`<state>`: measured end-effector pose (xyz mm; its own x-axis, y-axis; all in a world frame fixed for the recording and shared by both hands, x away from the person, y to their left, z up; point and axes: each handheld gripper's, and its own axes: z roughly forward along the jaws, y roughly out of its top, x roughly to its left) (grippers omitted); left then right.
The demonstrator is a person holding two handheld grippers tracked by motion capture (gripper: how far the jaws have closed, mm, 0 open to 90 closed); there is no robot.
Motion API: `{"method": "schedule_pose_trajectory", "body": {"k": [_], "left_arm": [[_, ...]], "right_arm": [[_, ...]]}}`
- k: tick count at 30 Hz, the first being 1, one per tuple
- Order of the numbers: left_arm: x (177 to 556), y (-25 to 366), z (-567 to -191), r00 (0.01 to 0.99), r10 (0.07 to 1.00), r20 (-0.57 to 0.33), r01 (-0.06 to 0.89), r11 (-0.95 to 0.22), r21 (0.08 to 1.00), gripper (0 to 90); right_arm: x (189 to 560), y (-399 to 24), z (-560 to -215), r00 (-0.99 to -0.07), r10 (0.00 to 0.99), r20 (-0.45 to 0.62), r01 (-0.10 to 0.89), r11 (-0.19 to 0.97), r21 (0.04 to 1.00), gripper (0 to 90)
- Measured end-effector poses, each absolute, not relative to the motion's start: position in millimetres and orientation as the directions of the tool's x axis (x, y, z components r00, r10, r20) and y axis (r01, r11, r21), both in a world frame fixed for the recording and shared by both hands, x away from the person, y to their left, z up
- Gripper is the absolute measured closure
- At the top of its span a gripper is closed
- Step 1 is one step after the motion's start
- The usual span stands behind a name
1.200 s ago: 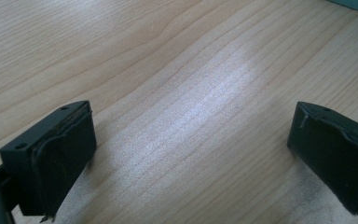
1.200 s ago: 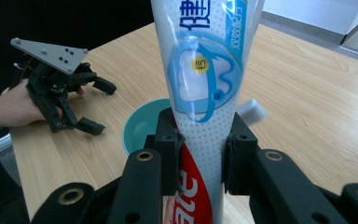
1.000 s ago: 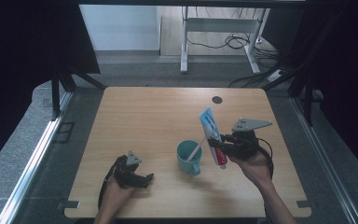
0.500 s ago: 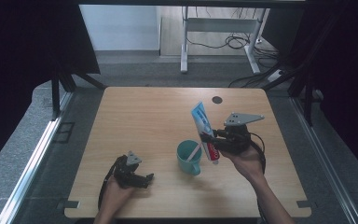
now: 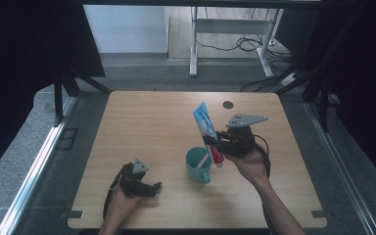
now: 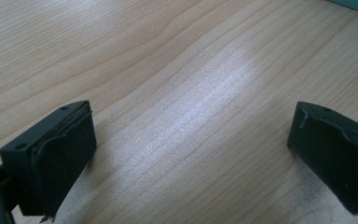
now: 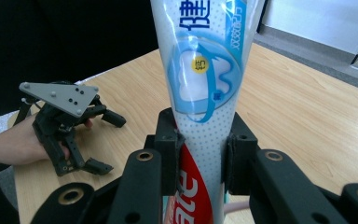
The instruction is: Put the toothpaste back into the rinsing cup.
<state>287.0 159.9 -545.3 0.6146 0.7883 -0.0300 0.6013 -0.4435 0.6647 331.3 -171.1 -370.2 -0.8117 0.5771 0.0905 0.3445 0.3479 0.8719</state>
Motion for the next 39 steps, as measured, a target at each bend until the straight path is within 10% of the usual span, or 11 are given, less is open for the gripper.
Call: {"method": "schedule_pose_trajectory", "body": {"k": [39], "left_arm": [[287.1,159.8,-545.5,0.614,0.789,-0.030,0.600,-0.442,0.667,1.0]], "right_arm": [[345.8,-128.4,-402.8,-0.826,0.561,0.049,0.308,0.377,0.873,71.0]]}}
